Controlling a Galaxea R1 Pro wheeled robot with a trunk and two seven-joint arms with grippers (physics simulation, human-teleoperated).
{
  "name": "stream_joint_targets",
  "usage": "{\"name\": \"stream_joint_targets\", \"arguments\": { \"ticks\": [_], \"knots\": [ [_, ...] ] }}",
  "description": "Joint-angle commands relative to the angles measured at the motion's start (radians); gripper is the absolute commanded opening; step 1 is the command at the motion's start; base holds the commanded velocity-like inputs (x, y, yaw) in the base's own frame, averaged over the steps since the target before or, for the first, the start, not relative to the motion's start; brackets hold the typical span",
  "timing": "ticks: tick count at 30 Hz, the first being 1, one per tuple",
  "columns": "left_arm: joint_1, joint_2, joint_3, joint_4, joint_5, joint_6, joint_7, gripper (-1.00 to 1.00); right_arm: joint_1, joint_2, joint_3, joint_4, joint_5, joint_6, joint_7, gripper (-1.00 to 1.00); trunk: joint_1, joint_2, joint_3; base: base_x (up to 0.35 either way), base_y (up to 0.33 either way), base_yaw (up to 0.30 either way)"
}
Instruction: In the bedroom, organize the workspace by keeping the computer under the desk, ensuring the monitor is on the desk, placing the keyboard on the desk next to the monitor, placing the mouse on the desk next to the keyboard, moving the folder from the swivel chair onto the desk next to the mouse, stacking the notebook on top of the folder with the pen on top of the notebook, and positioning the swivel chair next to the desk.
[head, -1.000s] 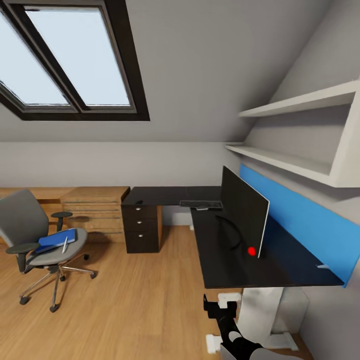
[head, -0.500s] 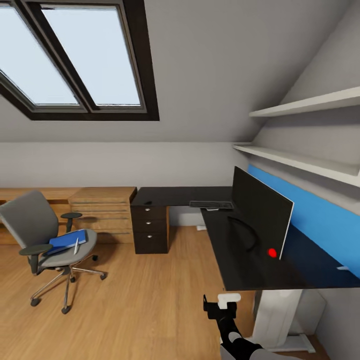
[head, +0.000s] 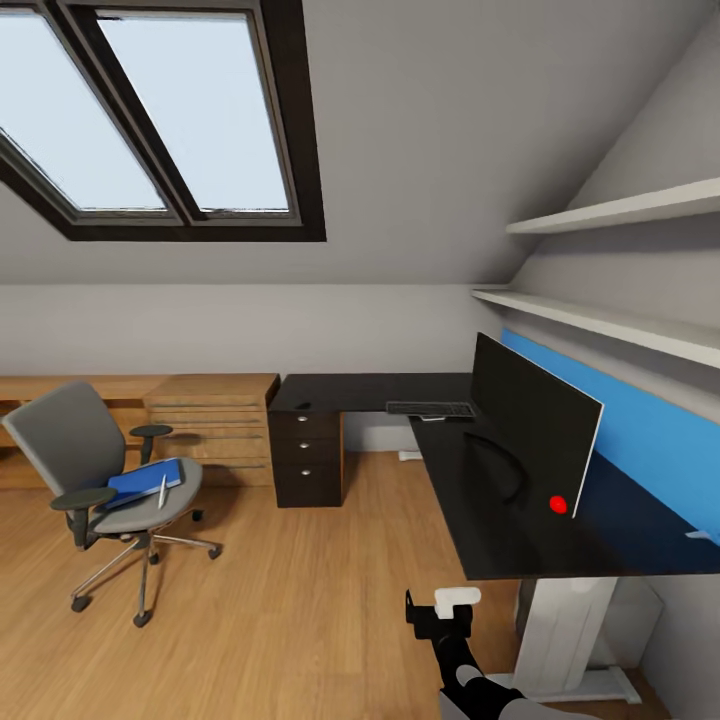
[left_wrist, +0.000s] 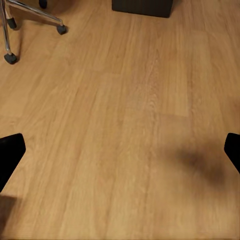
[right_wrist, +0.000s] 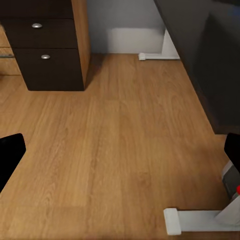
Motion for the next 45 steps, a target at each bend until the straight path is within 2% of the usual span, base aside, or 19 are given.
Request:
{"name": "stream_joint_targets", "arguments": {
  "ticks": [1,7,9,12,14,16,20,24,27,28,32,36,38,40,45],
  "knots": [
    [-0.001,-0.001,0.002,0.001,0.003,-0.003,0.0,1.0,-0.001,0.0,0.009,0.001,-0.004,-0.002,-0.005,1.0,0.0,-0.001,-0.002,-0.013,0.002,0.0],
    [-0.001,0.0,0.006,0.001,0.004,0.007,0.006,1.0,-0.001,0.011,0.009,0.001,-0.004,-0.002,-0.004,1.0,-0.019,0.034,0.014,-0.005,0.001,0.0],
    [-0.001,-0.001,0.006,0.001,0.005,0.046,0.006,1.0,-0.001,0.014,0.009,0.001,-0.004,-0.001,-0.004,1.0,-0.027,0.048,0.02,-0.001,0.0,0.0],
    [-0.001,-0.001,0.005,-0.006,0.005,0.157,0.003,1.0,-0.001,0.015,0.009,0.001,-0.004,-0.001,-0.004,1.0,-0.038,0.069,0.03,0.0,0.0,0.0],
    [-0.001,-0.007,0.004,-0.044,0.006,0.26,0.002,1.0,-0.001,0.016,0.009,0.001,-0.004,0.0,-0.003,1.0,-0.046,0.083,0.036,0.0,0.0,0.0],
    [-0.001,-0.01,0.004,-0.081,0.006,0.302,0.003,1.0,-0.001,0.017,0.009,0.001,-0.004,0.0,-0.003,1.0,-0.053,0.097,0.042,0.0,0.0,0.0],
    [-0.002,-0.018,0.002,-0.126,0.005,0.34,0.005,1.0,-0.001,0.017,0.009,0.003,-0.004,0.001,0.012,1.0,-0.069,0.125,0.055,0.0,0.0,0.0],
    [-0.002,-0.034,0.0,-0.202,0.003,0.385,0.006,1.0,-0.001,0.017,0.009,0.006,-0.004,0.002,0.06,1.0,-0.084,0.153,0.067,0.0,0.0,0.0],
    [-0.002,-0.038,0.0,-0.284,0.002,0.458,0.007,1.0,-0.001,0.017,0.009,0.006,-0.004,0.003,0.109,1.0,-0.096,0.174,0.077,0.0,0.0,0.0],
    [-0.002,-0.039,0.0,-0.328,0.002,0.503,0.007,1.0,-0.001,0.017,0.009,0.007,-0.004,0.004,0.129,1.0,-0.099,0.181,0.08,0.0,0.0,0.0],
    [-0.002,-0.04,0.001,-0.428,0.003,0.606,0.007,1.0,-0.001,0.017,0.009,0.006,-0.006,0.018,0.156,1.0,-0.115,0.209,0.092,0.0,0.0,0.0],
    [-0.001,-0.04,0.001,-0.471,0.004,0.632,0.007,1.0,-0.001,0.017,0.007,0.011,-0.008,0.077,0.164,1.0,-0.13,0.237,0.105,0.0,0.0,0.0],
    [-0.001,-0.04,0.004,-0.488,0.004,0.633,0.006,1.0,0.001,0.017,0.005,0.021,-0.009,0.161,0.168,1.0,-0.138,0.251,0.111,0.0,0.0,0.0],
    [-0.001,-0.039,0.019,-0.495,0.005,0.601,0.005,1.0,0.014,0.017,0.004,0.026,-0.01,0.23,0.171,1.0,-0.145,0.265,0.117,0.0,0.0,0.0],
    [-0.001,-0.037,0.055,-0.486,0.003,0.492,0.005,1.0,0.049,0.017,0.002,0.028,-0.01,0.271,0.173,1.0,-0.165,0.3,0.133,0.0,0.0,0.0]
  ]
}}
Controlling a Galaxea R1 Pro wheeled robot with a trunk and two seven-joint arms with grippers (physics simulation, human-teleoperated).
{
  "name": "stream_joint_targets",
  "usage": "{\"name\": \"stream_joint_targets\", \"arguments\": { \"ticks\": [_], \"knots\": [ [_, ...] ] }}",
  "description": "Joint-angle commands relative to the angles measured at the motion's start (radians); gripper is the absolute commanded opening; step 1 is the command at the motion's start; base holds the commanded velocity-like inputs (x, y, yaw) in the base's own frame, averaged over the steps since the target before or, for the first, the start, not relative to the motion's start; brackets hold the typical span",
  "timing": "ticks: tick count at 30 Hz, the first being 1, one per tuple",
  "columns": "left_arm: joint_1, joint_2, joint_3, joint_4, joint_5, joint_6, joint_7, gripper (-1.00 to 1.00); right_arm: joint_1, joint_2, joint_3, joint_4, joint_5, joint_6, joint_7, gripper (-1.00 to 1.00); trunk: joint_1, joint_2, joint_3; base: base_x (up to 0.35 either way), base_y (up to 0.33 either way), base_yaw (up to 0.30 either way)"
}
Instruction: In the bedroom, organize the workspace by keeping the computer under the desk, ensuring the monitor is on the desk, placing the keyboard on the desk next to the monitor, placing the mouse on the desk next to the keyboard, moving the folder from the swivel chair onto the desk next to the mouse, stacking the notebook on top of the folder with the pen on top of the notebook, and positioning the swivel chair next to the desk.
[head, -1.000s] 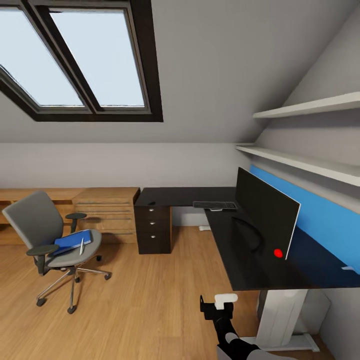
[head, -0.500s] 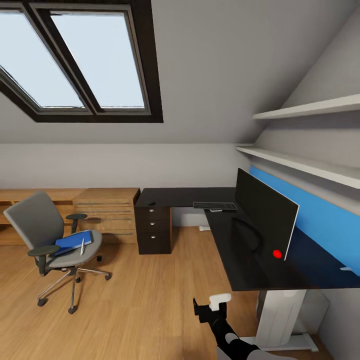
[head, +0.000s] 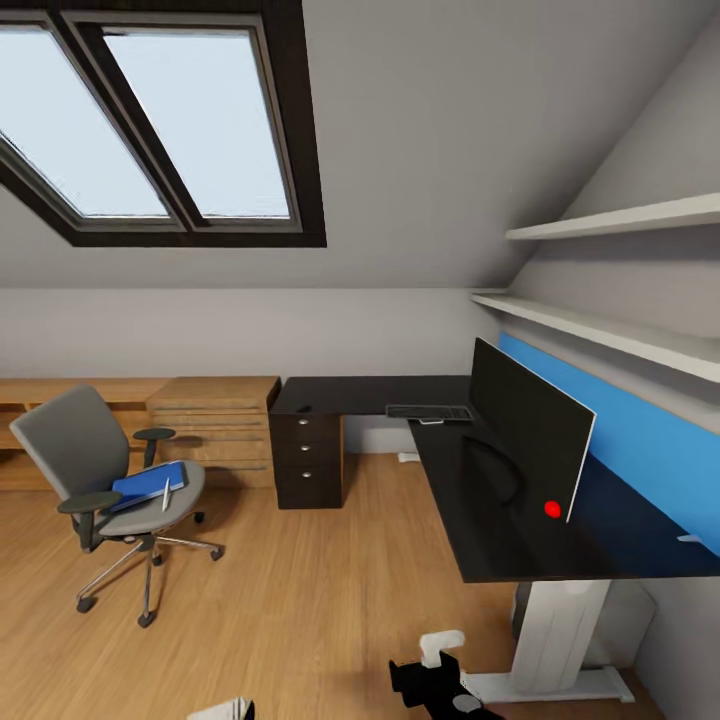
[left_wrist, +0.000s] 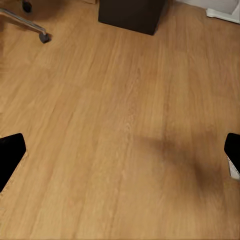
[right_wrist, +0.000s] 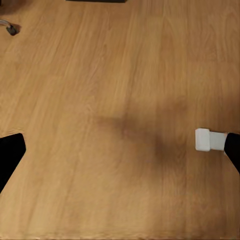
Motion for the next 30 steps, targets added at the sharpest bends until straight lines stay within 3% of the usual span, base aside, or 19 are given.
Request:
{"name": "stream_joint_targets", "arguments": {
  "ticks": [1,6,16,30],
  "knots": [
    [0.0,0.0,0.004,0.008,0.005,-0.014,0.0,1.0,0.003,0.001,0.008,0.002,-0.008,-0.002,-0.002,1.0,-0.004,0.007,0.003,0.0,0.0,0.0],
    [0.0,0.003,0.014,0.06,0.004,-0.051,0.001,1.0,0.02,0.001,0.008,0.002,-0.007,-0.004,-0.005,1.0,-0.011,0.021,0.009,0.0,0.0,0.0],
    [0.0,0.002,0.014,0.081,0.003,-0.06,-0.002,1.0,0.033,0.001,0.01,0.002,-0.004,-0.114,-0.004,1.0,-0.011,0.021,0.009,0.0,0.0,0.0],
    [0.0,0.003,0.015,0.105,0.003,-0.06,-0.001,1.0,0.034,0.001,0.011,0.002,-0.005,-0.125,-0.005,1.0,-0.011,0.021,0.009,0.0,0.0,0.0]
  ]
}}
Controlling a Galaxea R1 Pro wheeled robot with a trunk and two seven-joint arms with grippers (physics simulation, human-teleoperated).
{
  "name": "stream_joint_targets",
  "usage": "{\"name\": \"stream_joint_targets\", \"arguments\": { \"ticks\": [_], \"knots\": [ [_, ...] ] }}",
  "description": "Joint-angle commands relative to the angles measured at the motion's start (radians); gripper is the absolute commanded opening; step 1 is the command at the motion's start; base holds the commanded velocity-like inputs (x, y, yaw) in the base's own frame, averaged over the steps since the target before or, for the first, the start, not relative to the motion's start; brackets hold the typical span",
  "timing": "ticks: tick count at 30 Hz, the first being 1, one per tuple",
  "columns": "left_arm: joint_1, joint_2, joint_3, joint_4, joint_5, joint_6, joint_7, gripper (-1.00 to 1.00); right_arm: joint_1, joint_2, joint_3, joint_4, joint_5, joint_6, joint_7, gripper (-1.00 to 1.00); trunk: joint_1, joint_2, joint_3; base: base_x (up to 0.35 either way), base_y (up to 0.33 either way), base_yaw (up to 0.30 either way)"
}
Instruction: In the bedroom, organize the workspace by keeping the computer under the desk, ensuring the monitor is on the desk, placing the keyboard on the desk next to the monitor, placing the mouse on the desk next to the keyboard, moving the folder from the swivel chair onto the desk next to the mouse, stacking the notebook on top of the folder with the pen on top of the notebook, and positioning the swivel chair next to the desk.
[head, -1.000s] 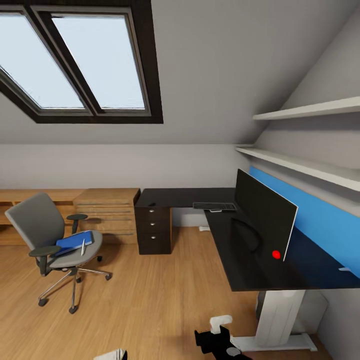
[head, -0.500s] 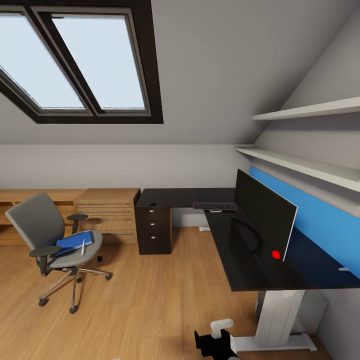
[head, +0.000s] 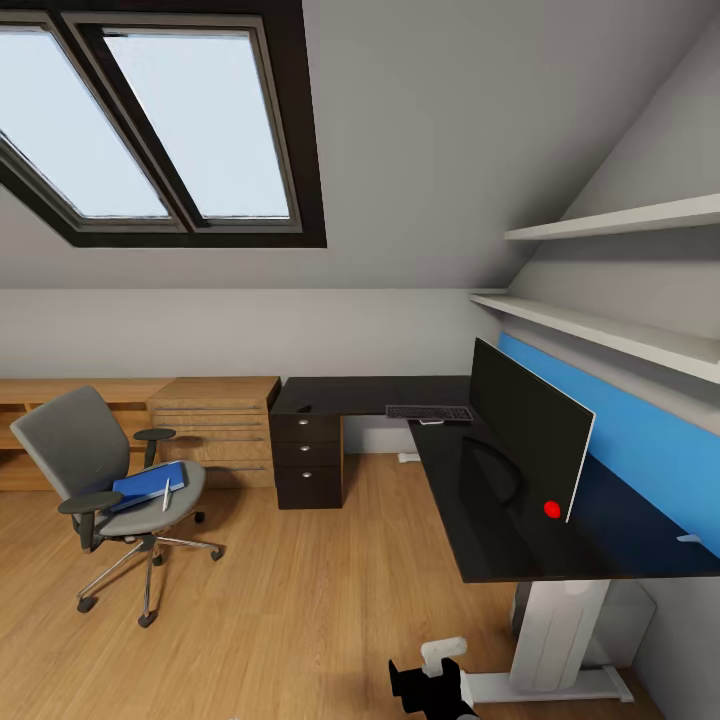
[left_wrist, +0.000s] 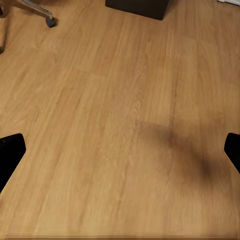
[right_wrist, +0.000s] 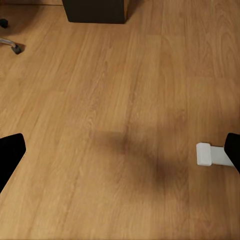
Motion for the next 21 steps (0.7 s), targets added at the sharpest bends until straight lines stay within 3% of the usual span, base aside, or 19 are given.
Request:
{"name": "stream_joint_targets", "arguments": {
  "ticks": [1,9,21],
  "knots": [
    [0.0,-0.001,0.002,0.003,0.003,-0.003,-0.001,1.0,-0.001,0.001,0.008,0.002,-0.007,-0.004,-0.001,1.0,0.0,-0.001,0.0,0.0,0.008,0.0],
    [0.0,-0.002,0.0,0.007,0.003,-0.004,-0.005,1.0,-0.001,0.001,0.007,0.002,-0.007,-0.005,-0.001,1.0,0.0,-0.001,0.0,0.091,0.268,0.0],
    [-0.001,-0.003,-0.001,0.021,0.001,-0.004,-0.007,1.0,-0.001,0.001,0.007,0.002,-0.007,-0.005,-0.002,1.0,0.0,-0.001,0.0,0.219,0.13,0.0]
  ]
}}
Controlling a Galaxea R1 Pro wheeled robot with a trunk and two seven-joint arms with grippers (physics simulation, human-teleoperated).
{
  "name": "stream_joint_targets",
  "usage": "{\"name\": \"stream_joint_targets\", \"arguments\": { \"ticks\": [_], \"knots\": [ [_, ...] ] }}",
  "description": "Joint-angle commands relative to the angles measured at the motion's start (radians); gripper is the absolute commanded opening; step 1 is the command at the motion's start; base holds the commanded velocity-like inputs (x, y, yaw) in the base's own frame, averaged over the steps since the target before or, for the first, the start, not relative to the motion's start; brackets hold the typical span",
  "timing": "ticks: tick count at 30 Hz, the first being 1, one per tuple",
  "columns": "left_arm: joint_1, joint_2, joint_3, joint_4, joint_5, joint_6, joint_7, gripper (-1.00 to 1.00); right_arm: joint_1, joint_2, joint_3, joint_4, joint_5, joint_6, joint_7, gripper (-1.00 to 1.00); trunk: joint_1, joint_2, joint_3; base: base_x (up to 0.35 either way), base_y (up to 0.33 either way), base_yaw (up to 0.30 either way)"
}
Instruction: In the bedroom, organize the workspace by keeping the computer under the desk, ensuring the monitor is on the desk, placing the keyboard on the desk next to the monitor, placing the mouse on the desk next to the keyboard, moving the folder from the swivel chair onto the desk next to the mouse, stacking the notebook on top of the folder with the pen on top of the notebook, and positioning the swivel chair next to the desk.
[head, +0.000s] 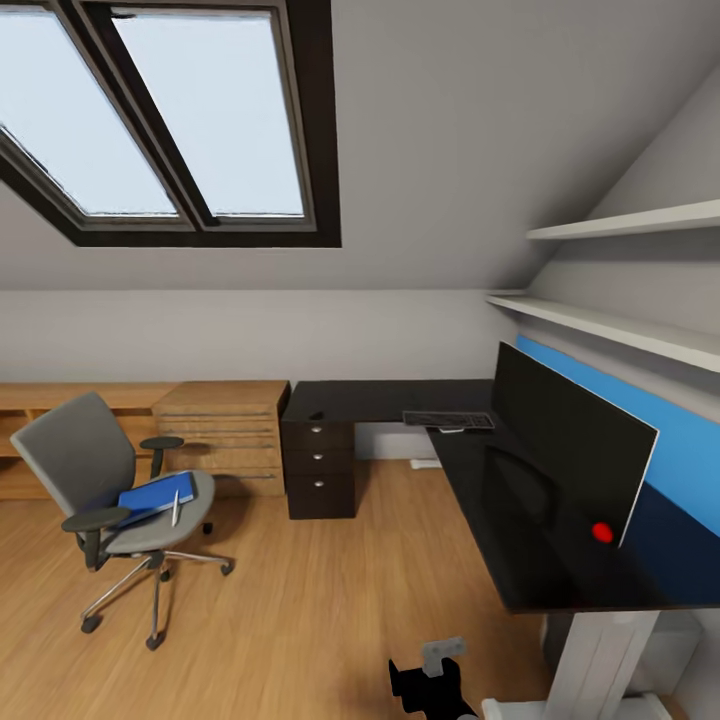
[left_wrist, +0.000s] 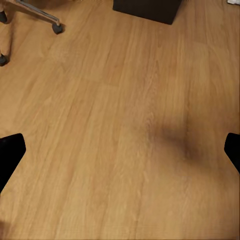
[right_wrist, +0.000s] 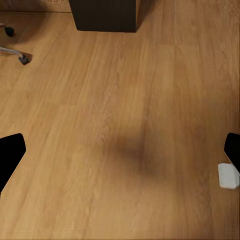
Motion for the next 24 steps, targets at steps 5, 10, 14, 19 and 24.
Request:
{"name": "stream_joint_targets", "arguments": {
  "ticks": [5,10,14,19,24],
  "knots": [
    [0.0,-0.001,0.002,0.002,0.003,-0.003,-0.001,1.0,-0.001,0.001,0.009,0.002,-0.006,-0.004,-0.001,1.0,0.001,-0.001,0.0,0.318,0.125,0.0],
    [0.0,-0.001,0.001,0.004,0.003,-0.003,-0.001,1.0,-0.001,0.001,0.009,0.002,-0.006,-0.004,-0.001,1.0,0.001,-0.001,0.0,0.326,0.091,0.0],
    [0.0,-0.002,0.001,0.013,0.001,-0.003,-0.001,1.0,-0.001,0.001,0.007,0.002,-0.007,-0.004,-0.001,1.0,0.001,-0.001,0.0,0.333,0.021,0.0],
    [0.0,-0.003,0.0,0.015,0.0,-0.003,-0.003,1.0,0.004,-0.007,0.007,0.002,-0.007,-0.004,-0.001,1.0,0.001,-0.001,0.0,0.334,0.004,0.0],
    [0.0,-0.004,0.0,0.016,0.0,-0.003,-0.005,1.0,0.009,-0.012,0.007,0.002,-0.006,-0.005,-0.001,1.0,0.001,-0.001,0.0,0.334,0.001,0.0]
  ]
}}
